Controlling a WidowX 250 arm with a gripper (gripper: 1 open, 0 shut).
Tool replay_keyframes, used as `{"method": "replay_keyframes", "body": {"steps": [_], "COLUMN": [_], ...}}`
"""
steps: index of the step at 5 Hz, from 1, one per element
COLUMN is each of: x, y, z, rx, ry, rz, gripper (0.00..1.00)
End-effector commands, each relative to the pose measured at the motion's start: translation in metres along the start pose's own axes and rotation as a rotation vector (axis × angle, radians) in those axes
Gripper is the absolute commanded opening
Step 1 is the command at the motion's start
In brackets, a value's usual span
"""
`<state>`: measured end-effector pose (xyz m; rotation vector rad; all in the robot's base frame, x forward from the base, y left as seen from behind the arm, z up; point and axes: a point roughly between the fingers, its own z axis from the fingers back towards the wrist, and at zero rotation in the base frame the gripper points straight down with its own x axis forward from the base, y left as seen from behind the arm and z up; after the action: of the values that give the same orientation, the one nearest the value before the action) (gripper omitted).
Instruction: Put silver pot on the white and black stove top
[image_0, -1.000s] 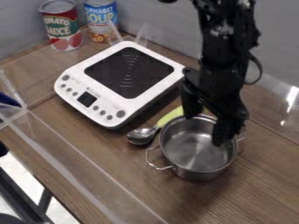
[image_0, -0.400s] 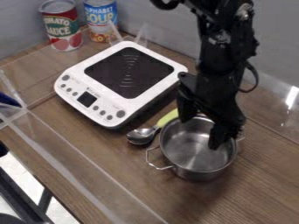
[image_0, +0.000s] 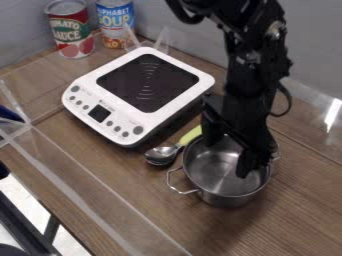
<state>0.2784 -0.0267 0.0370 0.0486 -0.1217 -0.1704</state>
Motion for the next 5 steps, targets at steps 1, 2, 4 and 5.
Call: {"method": "replay_keyframes", "body": {"steps": [1, 2, 4, 5], "x": [0.005, 0.0, -0.01, -0.012], "y": [0.004, 0.008, 0.017, 0.021], "z": [0.006, 0.007, 0.016, 0.012], "rx": [0.019, 0.026, 0.036, 0.041], "ry": [-0.024, -0.023, -0.028, -0.031], "rz": [0.035, 0.049, 0.076, 0.093], "gripper": [1.0, 1.0, 1.0, 1.0]}}
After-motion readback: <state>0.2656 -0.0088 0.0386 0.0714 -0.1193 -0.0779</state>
